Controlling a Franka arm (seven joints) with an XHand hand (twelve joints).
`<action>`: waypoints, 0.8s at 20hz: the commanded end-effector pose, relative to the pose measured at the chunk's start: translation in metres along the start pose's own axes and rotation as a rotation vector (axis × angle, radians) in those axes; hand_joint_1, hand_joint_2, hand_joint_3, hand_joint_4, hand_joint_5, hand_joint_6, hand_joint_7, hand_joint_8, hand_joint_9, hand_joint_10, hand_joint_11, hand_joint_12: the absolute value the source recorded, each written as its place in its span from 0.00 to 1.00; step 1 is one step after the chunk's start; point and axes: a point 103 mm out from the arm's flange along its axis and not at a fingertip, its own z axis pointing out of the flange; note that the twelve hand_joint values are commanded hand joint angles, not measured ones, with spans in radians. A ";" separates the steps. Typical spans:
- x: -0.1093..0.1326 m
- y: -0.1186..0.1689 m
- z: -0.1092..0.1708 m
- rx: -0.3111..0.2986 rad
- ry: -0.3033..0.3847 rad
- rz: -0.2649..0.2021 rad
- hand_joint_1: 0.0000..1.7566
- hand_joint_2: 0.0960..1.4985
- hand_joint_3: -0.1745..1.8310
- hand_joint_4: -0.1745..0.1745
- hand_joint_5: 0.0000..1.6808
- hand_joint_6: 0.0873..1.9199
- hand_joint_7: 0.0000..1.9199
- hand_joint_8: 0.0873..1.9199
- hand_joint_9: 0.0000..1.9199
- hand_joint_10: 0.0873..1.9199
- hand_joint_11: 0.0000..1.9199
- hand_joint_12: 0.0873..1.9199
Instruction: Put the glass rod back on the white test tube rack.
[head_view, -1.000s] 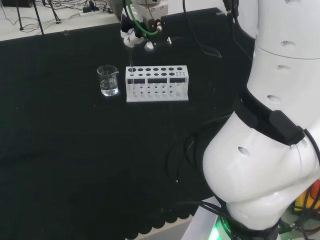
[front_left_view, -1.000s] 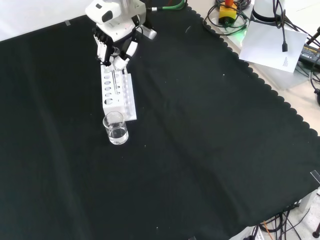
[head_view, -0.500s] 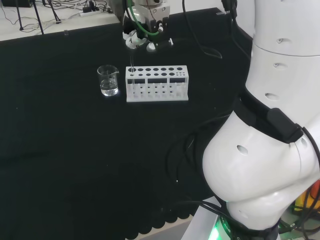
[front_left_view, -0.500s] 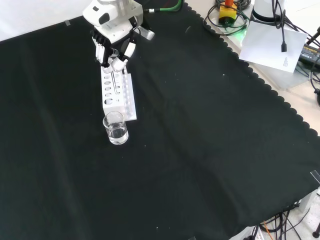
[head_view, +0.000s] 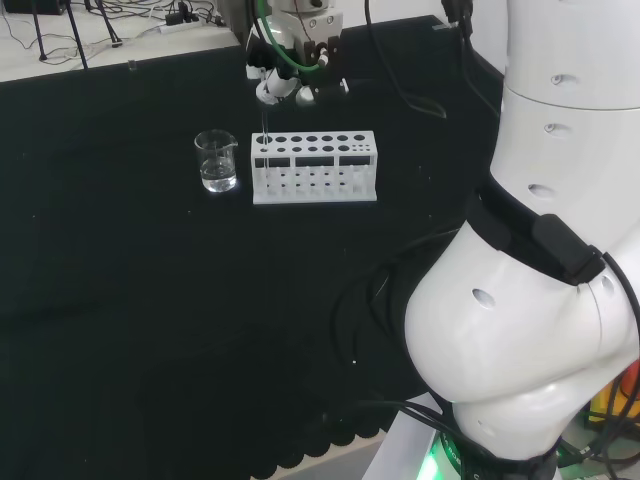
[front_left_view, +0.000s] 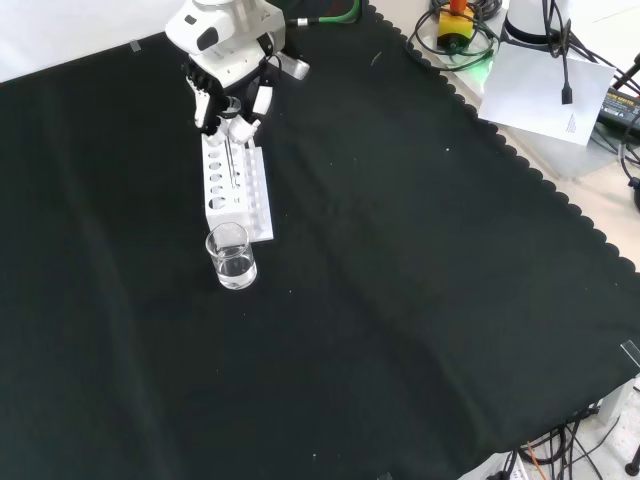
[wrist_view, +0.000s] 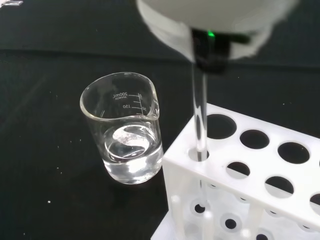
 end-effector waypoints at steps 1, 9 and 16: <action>0.002 -0.003 -0.006 0.016 -0.027 0.006 0.81 0.21 0.51 0.00 0.20 0.38 0.44 0.39 0.93 0.38 1.00 0.45; -0.001 -0.008 -0.013 0.007 -0.032 0.017 0.81 0.19 0.52 0.00 0.17 0.28 0.39 0.40 0.92 0.41 1.00 0.52; -0.001 -0.017 -0.028 -0.018 -0.026 0.024 0.81 0.19 0.51 0.00 0.18 0.27 0.39 0.40 0.92 0.41 1.00 0.53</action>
